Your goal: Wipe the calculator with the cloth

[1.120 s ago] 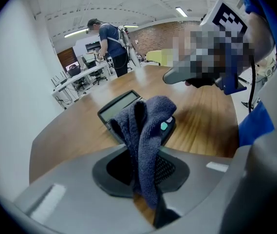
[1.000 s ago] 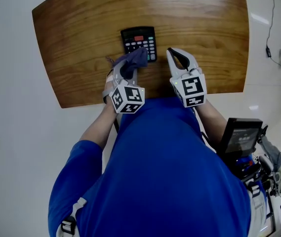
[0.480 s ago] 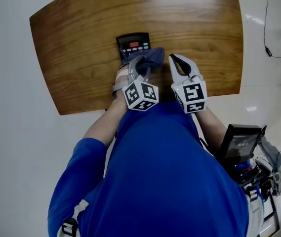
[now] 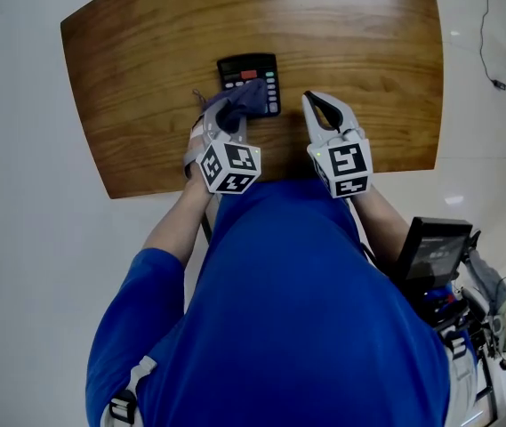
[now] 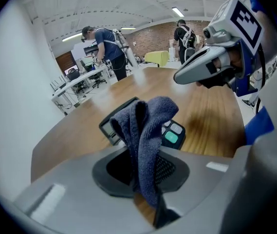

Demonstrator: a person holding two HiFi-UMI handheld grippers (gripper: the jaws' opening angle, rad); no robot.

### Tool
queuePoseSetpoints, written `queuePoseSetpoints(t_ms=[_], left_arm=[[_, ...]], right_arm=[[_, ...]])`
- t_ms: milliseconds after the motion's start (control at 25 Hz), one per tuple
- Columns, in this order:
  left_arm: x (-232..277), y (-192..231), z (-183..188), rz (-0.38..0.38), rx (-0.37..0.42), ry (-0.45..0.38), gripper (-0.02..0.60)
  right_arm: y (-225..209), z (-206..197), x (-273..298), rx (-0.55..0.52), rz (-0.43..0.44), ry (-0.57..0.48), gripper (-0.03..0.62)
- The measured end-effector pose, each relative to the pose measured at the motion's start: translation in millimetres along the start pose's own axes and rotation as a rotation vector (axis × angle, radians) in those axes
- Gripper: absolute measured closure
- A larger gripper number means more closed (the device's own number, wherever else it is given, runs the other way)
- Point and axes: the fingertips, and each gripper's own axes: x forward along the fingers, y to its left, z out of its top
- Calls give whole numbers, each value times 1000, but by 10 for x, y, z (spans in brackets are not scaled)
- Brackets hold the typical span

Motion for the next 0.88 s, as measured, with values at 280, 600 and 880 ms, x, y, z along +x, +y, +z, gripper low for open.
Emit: queuePoseSetpoints(t_ms=[280,600,880], left_arm=[[-18,76,-71,13,-21,21,519],[145,-100,455,-45,66,-63,519],[318,-274,517,-67,151,-52,519]], right_arm=[[43,-34,11,2,19,0,592],[-70,-29,-6,11,-13,-5,592],[-143,-22,-9,8,-33,-6,592]])
